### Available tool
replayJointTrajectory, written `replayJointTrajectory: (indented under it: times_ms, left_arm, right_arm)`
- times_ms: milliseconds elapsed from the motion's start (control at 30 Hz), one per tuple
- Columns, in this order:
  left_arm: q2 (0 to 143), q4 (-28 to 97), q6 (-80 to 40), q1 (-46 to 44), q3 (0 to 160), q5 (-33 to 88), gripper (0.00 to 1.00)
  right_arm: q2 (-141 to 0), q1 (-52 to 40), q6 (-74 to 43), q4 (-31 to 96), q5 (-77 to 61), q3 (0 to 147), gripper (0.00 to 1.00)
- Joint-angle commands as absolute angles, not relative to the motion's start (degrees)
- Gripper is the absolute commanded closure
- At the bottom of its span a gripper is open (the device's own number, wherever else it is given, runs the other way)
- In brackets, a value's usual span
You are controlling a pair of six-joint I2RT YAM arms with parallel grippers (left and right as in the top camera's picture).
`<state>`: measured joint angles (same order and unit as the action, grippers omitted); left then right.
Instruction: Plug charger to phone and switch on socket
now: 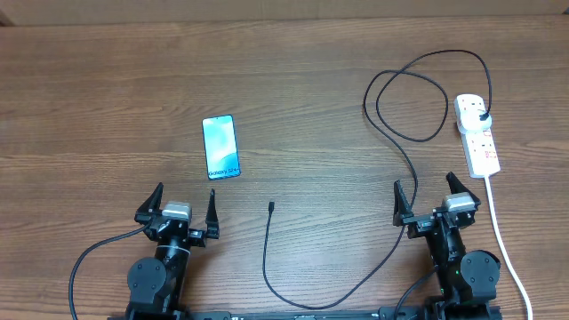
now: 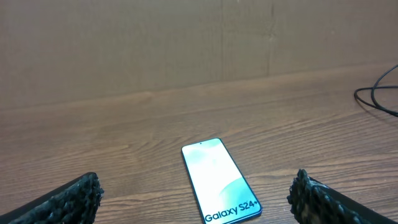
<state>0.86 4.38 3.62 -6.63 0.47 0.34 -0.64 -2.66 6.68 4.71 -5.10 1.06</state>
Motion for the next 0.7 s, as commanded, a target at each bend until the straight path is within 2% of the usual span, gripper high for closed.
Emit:
replayJointTrajectory:
  times_ms: [0, 667]
  left_arm:
    - [0.3, 4.4, 5.0, -6.5, 0.3, -0.2, 0.00]
    - [0.3, 4.4, 5.0, -6.5, 0.3, -0.2, 0.01]
  right_arm:
    - [-1.1, -2.9, 6.9, 4.4, -5.0, 0.4, 0.00]
    - [-1.5, -2.9, 6.9, 4.4, -5.0, 0.4, 0.00]
